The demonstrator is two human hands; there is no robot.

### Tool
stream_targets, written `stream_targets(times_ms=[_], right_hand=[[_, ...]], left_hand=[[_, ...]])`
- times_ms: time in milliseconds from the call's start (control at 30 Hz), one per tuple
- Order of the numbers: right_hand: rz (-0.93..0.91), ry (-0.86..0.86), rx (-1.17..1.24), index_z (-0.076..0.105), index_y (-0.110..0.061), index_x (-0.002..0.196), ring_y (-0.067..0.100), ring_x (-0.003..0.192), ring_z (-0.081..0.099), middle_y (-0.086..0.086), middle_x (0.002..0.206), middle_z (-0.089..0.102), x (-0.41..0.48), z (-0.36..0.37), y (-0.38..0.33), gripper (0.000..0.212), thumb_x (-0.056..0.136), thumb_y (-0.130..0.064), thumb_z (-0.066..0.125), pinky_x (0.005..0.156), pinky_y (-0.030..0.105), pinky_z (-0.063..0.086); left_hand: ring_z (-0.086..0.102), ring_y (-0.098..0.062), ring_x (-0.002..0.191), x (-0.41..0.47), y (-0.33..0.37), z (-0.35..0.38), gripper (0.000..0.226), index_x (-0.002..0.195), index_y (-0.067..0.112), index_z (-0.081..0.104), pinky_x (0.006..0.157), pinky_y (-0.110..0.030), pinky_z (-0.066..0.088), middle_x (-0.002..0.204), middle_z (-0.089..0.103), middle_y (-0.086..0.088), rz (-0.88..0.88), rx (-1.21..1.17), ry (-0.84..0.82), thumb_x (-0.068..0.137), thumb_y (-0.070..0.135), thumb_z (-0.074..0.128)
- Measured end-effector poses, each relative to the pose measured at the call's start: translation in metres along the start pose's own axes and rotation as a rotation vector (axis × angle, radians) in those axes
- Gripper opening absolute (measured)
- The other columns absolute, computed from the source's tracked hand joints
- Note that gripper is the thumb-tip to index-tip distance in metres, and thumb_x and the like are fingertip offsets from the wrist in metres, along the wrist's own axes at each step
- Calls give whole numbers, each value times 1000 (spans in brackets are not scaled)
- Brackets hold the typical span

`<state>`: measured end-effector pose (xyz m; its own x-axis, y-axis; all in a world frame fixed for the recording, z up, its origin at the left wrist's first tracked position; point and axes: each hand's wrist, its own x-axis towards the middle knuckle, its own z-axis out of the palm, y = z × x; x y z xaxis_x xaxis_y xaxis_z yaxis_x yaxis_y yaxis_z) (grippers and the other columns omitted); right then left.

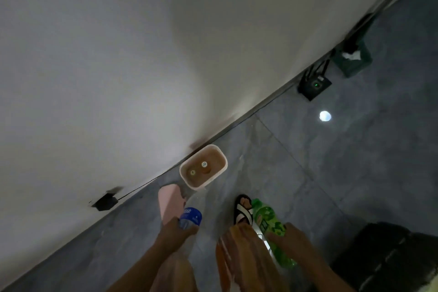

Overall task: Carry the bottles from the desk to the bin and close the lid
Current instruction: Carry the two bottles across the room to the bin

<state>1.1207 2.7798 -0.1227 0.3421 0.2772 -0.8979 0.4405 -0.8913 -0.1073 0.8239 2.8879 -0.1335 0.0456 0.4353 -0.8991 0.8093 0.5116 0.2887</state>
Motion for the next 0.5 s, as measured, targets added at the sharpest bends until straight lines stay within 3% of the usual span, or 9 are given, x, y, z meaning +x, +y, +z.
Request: stream_targets(times_ms=[67,233,333,400,500], right_hand=[[-37,-36,-15,52,-9,111,28,101,62,13,114,62,24,-23,-22,64,72,-57,66,89,37,52],[-103,-97,-15,56,-8,112,23,91,59,14,115,63,94,-44,-81,60,77,-57,63,80,29,50],[-126,-153,25,58,-5,116,27,100,62,15,117,63,150,-31,-115,63,79,-56,62,88,34,52],[-134,-183,12,55,-4,121,30,105,61,17,121,61,188,-16,-137,67,79,-55,62,92,38,53],[-132,-214,34,53,-4,124,30,103,61,16,119,60,241,14,-164,67,78,-52,63,83,34,52]], left_hand=[[53,-15,91,10,19,8,44,115,10,51,76,-23,42,105,56,-4,-55,-108,12,84,38,65],[60,-19,81,56,57,23,28,102,10,57,73,-30,50,98,64,-11,-216,-469,84,86,32,64],[58,-19,72,103,65,28,25,95,7,58,56,-24,51,84,60,-9,-285,-656,84,87,30,63],[59,-19,74,139,61,35,38,108,6,56,58,-28,49,86,60,-8,-284,-684,89,86,36,64],[60,-23,74,195,50,49,55,126,3,49,58,-29,46,88,60,-12,-304,-795,95,86,38,63]])
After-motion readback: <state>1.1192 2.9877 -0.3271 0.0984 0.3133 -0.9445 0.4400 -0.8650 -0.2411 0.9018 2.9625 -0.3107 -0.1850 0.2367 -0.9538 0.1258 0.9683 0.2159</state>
